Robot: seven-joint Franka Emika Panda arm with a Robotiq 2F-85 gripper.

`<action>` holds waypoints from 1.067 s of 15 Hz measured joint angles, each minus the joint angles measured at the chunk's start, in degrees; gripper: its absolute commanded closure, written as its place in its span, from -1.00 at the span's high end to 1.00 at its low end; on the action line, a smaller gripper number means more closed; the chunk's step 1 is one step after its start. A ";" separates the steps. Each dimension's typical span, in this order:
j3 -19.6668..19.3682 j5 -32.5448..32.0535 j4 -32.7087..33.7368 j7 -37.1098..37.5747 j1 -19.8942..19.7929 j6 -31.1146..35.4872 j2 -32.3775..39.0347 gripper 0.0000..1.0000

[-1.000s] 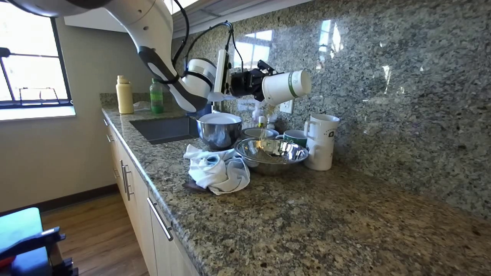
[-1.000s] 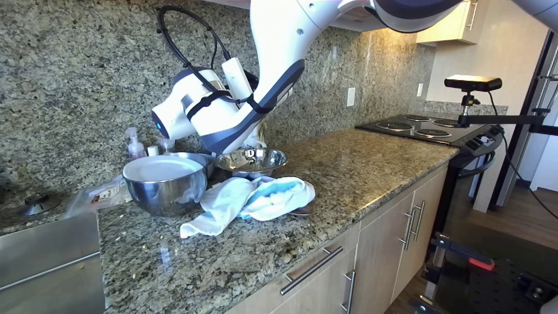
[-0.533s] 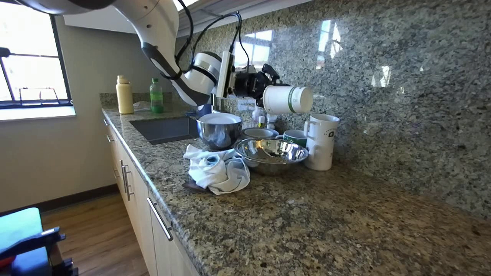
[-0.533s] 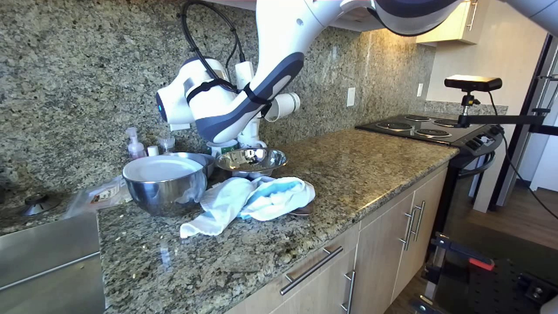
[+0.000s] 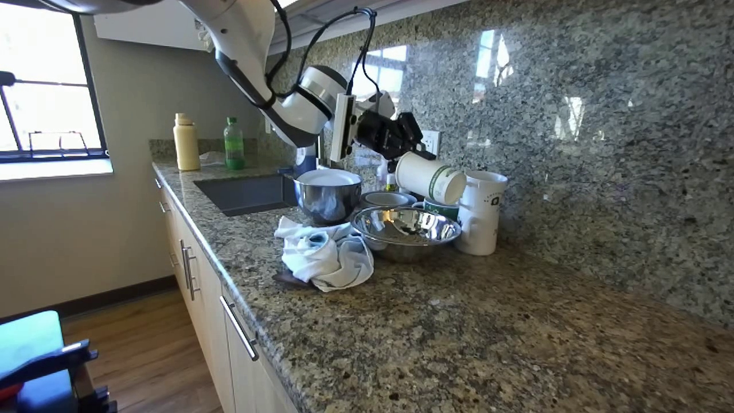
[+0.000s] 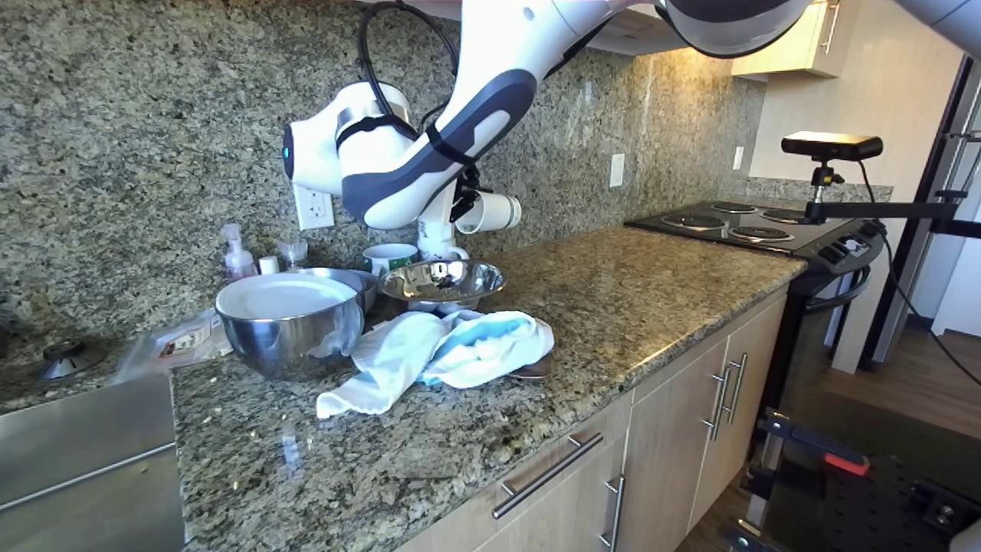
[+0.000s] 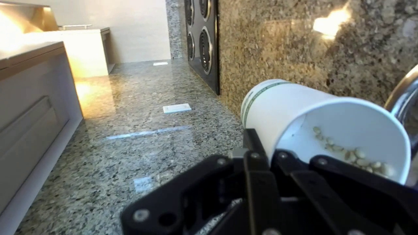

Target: Pour the contents of the cup into the silver bowl

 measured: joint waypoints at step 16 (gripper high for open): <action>-3.30 17.36 -10.55 20.83 -3.71 7.58 -10.20 -0.99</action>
